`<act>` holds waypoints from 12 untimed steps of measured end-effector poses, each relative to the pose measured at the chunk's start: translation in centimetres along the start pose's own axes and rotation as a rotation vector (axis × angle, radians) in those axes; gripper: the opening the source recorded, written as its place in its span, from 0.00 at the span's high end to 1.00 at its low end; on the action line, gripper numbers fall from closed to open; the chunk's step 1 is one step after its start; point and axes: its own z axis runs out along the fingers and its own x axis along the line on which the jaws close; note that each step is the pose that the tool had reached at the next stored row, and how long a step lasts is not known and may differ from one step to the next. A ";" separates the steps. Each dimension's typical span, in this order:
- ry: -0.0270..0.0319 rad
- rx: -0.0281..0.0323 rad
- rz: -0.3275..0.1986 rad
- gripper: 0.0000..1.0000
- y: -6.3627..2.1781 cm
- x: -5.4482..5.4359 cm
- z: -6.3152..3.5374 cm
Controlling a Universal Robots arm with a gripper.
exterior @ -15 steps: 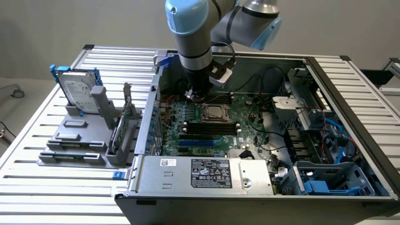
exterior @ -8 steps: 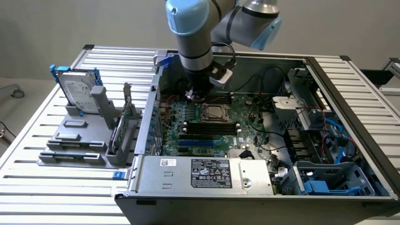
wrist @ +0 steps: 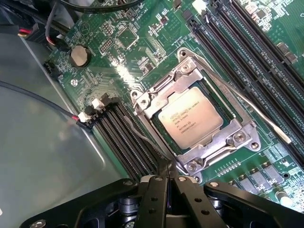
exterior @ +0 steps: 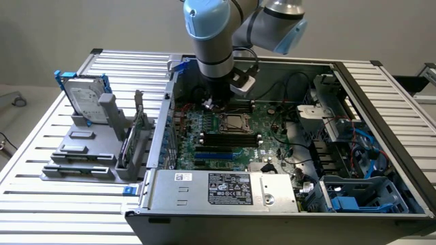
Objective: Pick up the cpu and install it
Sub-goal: 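Install the first cpu locking lever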
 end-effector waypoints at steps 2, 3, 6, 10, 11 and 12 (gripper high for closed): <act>-0.0004 -0.0006 0.000 0.89 0.09 0.1 0.07; -0.0008 -0.0009 0.001 0.89 0.13 0.1 0.09; -0.0020 -0.0005 0.002 0.89 0.15 0.1 0.11; -0.0132 0.0127 0.006 0.89 0.16 0.1 0.11; -0.0166 0.0167 0.007 0.89 0.16 0.1 0.11; -0.0201 0.0208 0.009 0.89 0.16 0.1 0.11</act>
